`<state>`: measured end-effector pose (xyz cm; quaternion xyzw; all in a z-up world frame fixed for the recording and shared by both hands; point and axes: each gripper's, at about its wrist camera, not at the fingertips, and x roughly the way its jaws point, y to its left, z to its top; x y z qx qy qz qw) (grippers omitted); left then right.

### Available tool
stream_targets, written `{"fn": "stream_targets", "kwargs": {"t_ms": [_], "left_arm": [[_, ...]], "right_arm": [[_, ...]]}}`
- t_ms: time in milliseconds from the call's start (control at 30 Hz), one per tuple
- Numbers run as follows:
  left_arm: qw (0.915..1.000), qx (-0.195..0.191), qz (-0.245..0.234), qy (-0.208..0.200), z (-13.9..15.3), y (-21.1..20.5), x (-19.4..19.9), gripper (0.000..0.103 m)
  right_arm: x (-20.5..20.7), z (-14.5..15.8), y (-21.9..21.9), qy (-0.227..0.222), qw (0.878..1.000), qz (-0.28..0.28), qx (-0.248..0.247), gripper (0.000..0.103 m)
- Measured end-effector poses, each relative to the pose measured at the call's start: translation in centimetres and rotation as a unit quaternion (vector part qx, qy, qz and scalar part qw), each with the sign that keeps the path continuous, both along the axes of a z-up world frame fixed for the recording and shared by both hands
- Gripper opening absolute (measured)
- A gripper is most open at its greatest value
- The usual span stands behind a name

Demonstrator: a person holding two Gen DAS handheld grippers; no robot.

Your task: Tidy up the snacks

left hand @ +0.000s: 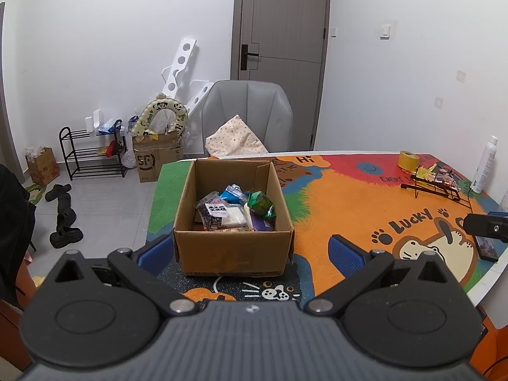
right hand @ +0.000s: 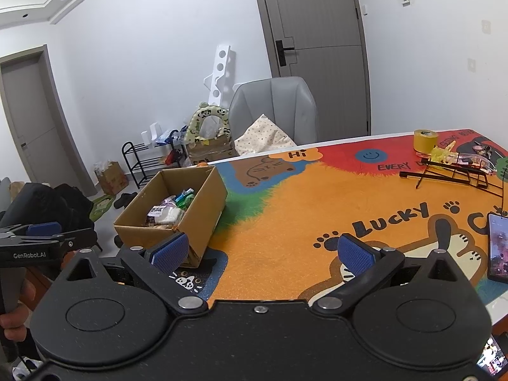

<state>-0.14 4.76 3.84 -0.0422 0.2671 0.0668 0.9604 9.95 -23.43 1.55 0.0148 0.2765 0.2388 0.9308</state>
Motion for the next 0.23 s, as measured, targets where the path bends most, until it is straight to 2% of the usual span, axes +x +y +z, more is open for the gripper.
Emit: {"fn": "stream_targets", "kwargs": {"t_ms": [233], "left_arm": [[1.0000, 0.002, -0.002, -0.001, 0.04, -0.01, 0.04, 0.103]], "right_arm": [[0.03, -0.06, -0.06, 0.001, 1.000, 0.001, 0.000, 0.103]]}}
